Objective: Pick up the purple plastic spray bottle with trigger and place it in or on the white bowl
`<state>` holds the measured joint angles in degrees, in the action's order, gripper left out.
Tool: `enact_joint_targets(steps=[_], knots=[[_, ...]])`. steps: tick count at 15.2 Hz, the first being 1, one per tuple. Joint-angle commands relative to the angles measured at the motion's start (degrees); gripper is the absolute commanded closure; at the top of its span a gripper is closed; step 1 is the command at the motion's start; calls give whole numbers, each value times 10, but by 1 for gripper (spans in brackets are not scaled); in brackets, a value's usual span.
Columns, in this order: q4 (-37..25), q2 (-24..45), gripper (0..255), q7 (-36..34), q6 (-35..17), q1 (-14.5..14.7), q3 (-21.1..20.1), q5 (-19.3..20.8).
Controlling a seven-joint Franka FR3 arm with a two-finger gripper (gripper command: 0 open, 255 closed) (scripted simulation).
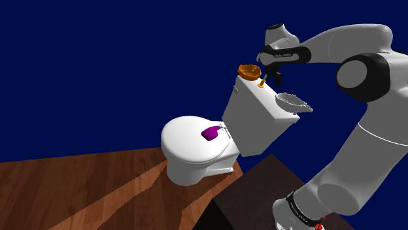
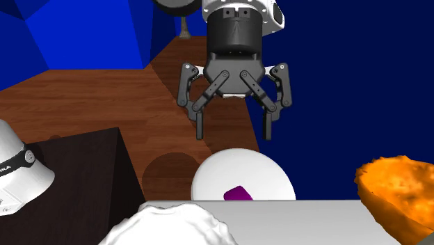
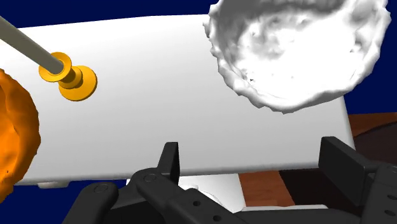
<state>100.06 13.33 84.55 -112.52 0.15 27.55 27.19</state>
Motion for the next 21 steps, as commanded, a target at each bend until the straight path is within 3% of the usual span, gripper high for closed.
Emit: enact_joint_targets(steps=[1,7,15,16,21], knots=[[-6,14,0,14,-13,-4,-1,0],[18,30,0,14,-58,-19,5,0],[17,30,0,14,-58,-19,5,0],[17,30,255,14,-58,-19,5,0],[17,30,255,14,-58,-19,5,0]])
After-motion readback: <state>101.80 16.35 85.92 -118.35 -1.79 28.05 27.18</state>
